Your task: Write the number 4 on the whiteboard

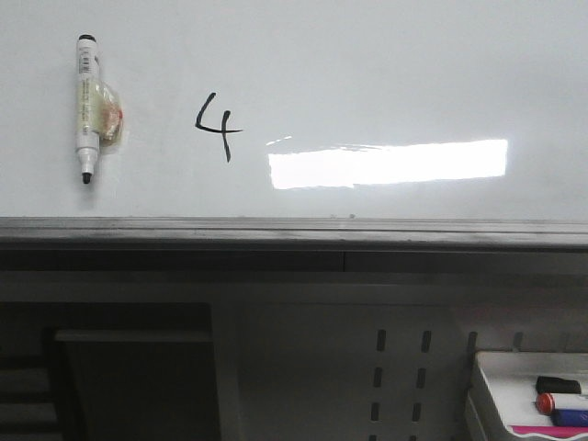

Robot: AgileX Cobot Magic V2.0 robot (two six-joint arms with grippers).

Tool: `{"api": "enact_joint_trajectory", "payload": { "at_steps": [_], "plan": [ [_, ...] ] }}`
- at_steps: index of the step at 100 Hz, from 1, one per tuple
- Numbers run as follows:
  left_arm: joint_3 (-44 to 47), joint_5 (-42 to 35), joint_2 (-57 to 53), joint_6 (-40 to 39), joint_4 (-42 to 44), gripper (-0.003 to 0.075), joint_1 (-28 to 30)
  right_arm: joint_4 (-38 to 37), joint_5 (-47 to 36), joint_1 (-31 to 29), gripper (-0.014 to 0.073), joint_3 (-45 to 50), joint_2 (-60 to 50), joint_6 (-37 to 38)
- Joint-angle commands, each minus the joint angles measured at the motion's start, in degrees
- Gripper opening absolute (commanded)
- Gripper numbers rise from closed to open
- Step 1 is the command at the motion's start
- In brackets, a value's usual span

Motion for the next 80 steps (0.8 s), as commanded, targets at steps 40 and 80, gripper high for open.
{"api": "enact_joint_trajectory", "payload": {
  "at_steps": [40,80],
  "plan": [
    [1.84,-0.91,-4.17,14.31,-7.47,-0.0020,12.66,0.21,-4.56,-0.41,-0.0064,-1.43,0.26,0.01],
    [14.67,-0.64,-8.20,13.99,-9.74,-0.0020,21.13,0.21,-4.56,-0.41,-0.0064,-1.43,0.26,0.01]
  ]
}}
